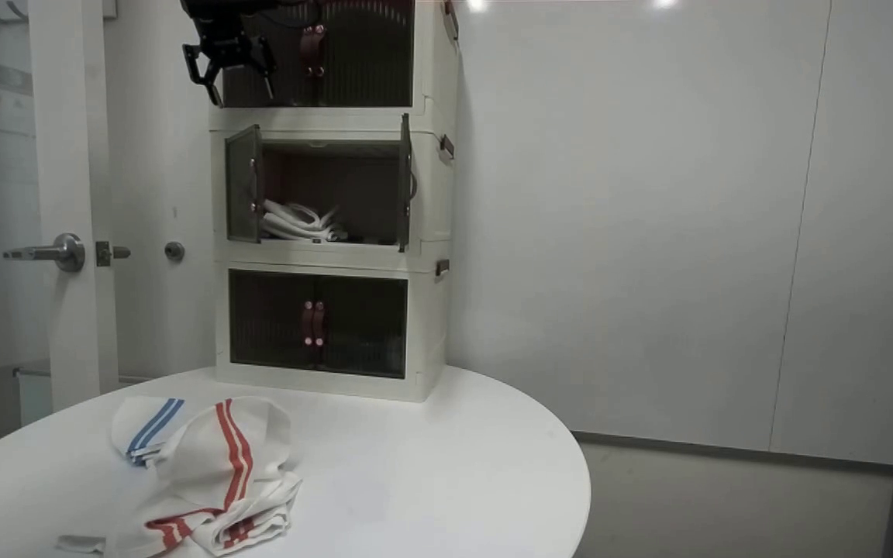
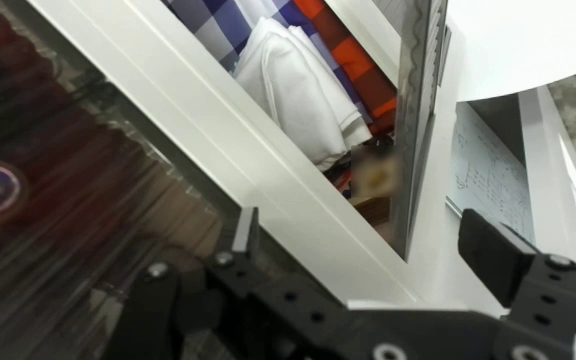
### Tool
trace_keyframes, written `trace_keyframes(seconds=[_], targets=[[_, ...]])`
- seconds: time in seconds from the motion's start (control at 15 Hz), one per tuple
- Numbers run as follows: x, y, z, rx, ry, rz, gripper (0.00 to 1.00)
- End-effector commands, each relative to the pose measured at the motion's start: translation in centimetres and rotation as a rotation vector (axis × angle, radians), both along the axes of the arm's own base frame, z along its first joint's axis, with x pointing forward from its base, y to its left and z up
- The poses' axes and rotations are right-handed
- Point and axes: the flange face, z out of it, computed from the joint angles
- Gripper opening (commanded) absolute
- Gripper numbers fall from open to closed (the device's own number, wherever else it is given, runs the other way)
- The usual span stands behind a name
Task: Open the middle left cabinet door
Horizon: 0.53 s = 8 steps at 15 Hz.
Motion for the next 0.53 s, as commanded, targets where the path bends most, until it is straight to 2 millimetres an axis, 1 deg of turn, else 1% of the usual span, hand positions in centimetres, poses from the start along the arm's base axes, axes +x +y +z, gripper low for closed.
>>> trace_keyframes(seconds=[0.0,0.47], targets=[[-0.6,0.4,-0.4,0.004,0.043,-0.012,1.0],[-0.9,-0.2,-4.6,-0.052,0.135,-0.022,1.0]])
